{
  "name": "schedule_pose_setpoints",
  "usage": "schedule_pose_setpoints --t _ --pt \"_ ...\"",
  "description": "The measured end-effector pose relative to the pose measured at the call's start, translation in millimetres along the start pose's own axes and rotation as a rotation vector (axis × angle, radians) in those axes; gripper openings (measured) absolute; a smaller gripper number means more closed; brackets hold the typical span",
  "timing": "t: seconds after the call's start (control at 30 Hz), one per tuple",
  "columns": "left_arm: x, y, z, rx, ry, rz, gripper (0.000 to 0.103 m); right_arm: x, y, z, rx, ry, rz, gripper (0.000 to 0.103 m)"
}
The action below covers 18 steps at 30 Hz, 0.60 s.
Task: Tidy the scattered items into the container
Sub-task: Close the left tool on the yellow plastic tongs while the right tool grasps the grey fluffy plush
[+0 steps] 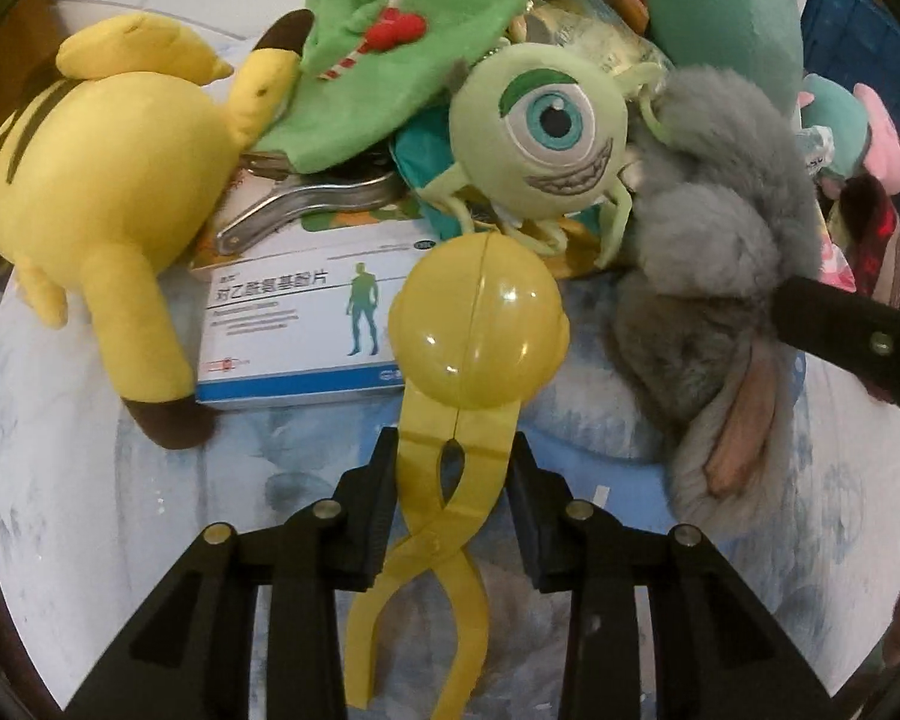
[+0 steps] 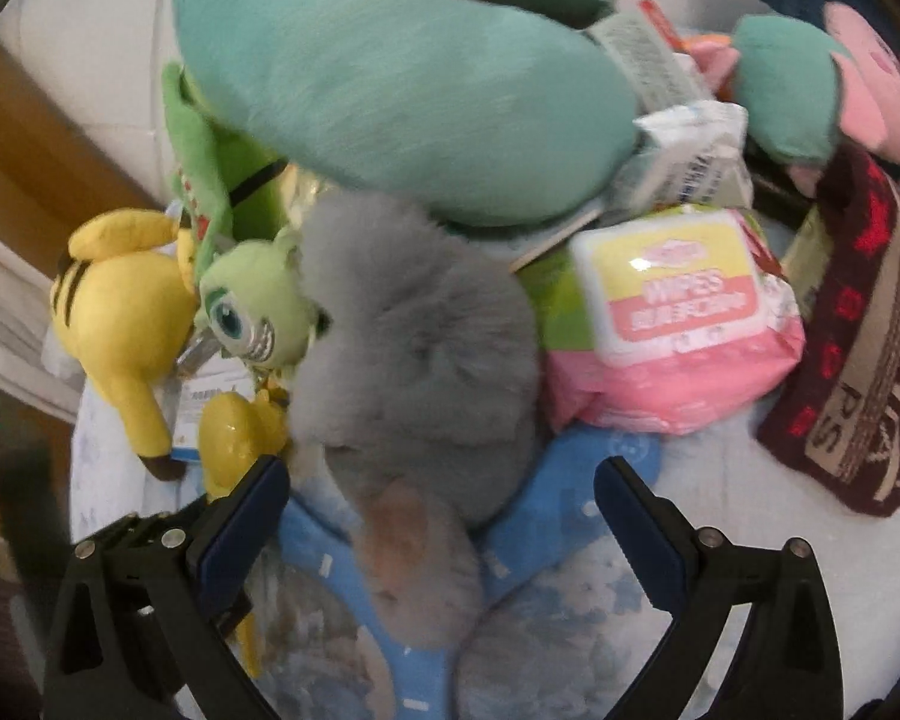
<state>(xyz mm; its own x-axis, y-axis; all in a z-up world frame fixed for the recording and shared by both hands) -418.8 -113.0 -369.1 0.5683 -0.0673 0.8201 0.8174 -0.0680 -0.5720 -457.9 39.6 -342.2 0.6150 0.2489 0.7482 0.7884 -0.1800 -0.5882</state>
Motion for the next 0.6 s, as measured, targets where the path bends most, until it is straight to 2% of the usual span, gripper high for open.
schedule_pose_setpoints --t 0.13,0.2,0.27,0.3,0.33,0.37,0.47,0.6 --pt "0.4 -0.3 2.7 -0.007 0.000 0.010 0.034 -10.1 -6.4 -8.9 0.029 0.036 0.040 0.099" --pt "-1.5 -0.3 4.1 -0.003 0.000 0.007 0.034 -23.6 -7.3 -9.2 0.038 0.057 0.023 0.099" --pt "-4.6 0.9 5.1 0.013 0.006 -0.007 0.034 -36.9 -3.0 -8.9 0.048 0.042 0.001 0.098" --pt "-4.8 0.8 5.3 0.016 0.003 -0.009 0.034 -41.8 -0.1 -8.8 0.057 0.040 -0.009 0.083" --pt "-4.9 0.8 5.5 0.019 0.000 -0.011 0.034 -45.5 5.3 -7.2 0.060 0.040 -0.029 0.054" --pt "-3.7 1.0 6.0 0.020 0.001 -0.015 0.034 -49.0 10.9 -5.5 0.062 0.039 -0.050 0.057" --pt "4.8 0.8 8.4 0.024 0.003 -0.012 0.034 -36.5 15.8 -1.6 0.054 0.026 -0.051 0.055" --pt "27.6 -1.5 13.8 0.025 0.008 0.025 0.034 -5.6 20.1 2.6 0.068 0.010 -0.046 0.048"
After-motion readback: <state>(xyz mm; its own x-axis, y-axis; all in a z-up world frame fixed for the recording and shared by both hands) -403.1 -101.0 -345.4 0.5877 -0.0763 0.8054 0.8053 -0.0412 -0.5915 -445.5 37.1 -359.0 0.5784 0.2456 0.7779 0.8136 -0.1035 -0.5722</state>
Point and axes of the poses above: each gripper's, at about its wrist camera, not at the fingertips, and x roughly against the way its jaws point, z to its right, y to its underside, the point moved 8 cm from there along -x, roughly the way its jaws point, and after that the axes turned 14 degrees about z, right-handed, at the moved point
